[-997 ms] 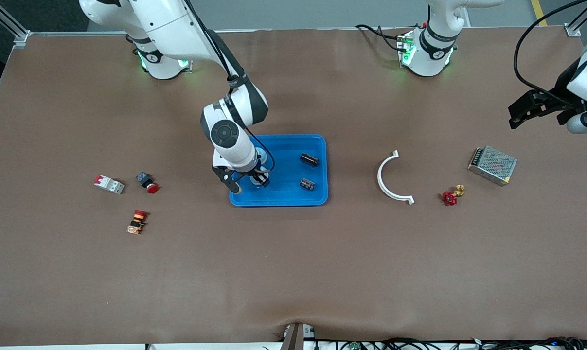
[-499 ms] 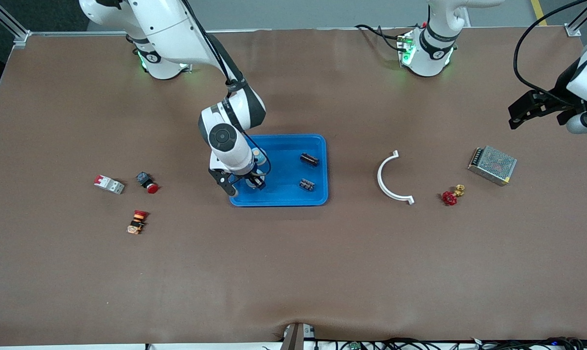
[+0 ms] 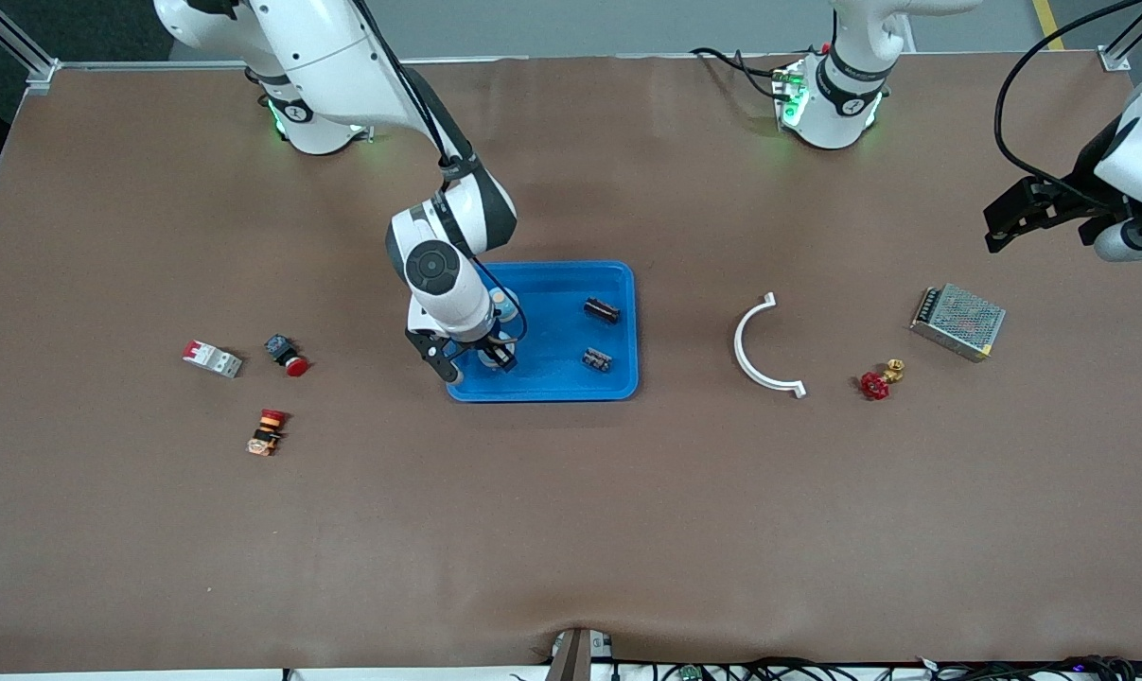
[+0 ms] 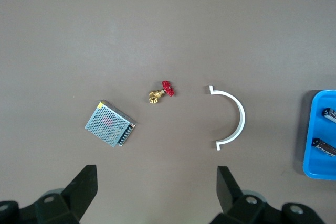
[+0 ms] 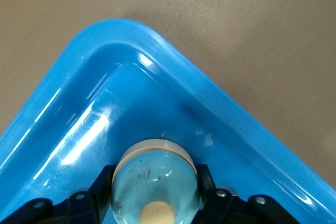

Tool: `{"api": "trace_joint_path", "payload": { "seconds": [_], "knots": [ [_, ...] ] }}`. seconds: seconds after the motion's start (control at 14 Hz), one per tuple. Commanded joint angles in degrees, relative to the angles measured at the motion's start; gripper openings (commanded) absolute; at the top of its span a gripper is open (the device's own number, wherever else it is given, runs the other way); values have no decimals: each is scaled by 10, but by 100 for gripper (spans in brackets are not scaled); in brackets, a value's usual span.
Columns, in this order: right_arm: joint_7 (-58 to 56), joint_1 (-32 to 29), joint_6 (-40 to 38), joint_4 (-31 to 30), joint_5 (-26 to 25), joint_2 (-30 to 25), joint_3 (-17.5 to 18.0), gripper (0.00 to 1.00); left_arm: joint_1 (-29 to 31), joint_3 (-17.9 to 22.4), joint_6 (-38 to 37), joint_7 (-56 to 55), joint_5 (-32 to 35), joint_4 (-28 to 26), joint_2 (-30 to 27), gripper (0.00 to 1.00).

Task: Place electrolytic capacitor and blue bell in tray
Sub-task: 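Carry the blue bell into the tray with the right gripper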

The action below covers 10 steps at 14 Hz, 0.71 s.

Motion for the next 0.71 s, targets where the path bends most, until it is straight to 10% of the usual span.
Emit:
{"api": "trace_joint_path", "payload": {
  "seconds": [0.0,0.64],
  "knots": [
    [11,-4,0,10,-10,6,-1,100,1,-1,5,9,-10,0,0,100],
    [-49,-18,-273,104,-10,-48,-49,100,0,-1,5,6,-10,0,4,100]
  ]
}}
